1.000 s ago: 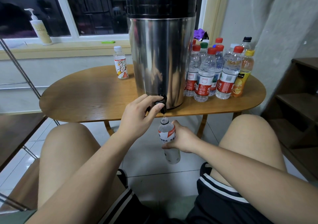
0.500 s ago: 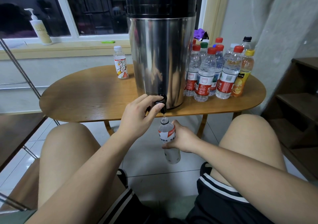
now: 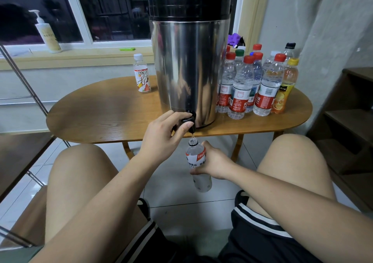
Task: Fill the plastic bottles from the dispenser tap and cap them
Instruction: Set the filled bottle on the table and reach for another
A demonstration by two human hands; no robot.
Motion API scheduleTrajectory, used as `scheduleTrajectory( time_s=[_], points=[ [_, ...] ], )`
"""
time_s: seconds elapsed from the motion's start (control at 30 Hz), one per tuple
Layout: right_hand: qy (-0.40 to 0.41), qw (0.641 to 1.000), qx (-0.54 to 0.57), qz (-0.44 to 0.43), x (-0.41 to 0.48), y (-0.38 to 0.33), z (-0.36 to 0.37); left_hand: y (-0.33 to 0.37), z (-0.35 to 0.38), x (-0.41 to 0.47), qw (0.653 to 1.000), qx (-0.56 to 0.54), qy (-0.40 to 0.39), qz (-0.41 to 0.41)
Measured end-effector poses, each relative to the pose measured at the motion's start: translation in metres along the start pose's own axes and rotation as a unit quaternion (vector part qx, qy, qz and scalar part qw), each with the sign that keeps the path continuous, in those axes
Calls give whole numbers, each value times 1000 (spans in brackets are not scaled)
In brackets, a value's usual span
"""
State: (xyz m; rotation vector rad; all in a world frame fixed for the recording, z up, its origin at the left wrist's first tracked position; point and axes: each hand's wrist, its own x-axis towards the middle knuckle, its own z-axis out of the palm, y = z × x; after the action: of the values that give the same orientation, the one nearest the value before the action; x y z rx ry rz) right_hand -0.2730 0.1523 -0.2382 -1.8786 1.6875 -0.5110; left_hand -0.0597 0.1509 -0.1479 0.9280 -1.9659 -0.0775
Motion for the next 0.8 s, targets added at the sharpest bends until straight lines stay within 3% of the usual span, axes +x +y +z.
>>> scheduleTrajectory(
  time_s=[0.8],
  points=[
    [12, 1000, -9, -8, 1, -3, -1, 1, 1, 2, 1000, 15, 5, 3]
  ],
)
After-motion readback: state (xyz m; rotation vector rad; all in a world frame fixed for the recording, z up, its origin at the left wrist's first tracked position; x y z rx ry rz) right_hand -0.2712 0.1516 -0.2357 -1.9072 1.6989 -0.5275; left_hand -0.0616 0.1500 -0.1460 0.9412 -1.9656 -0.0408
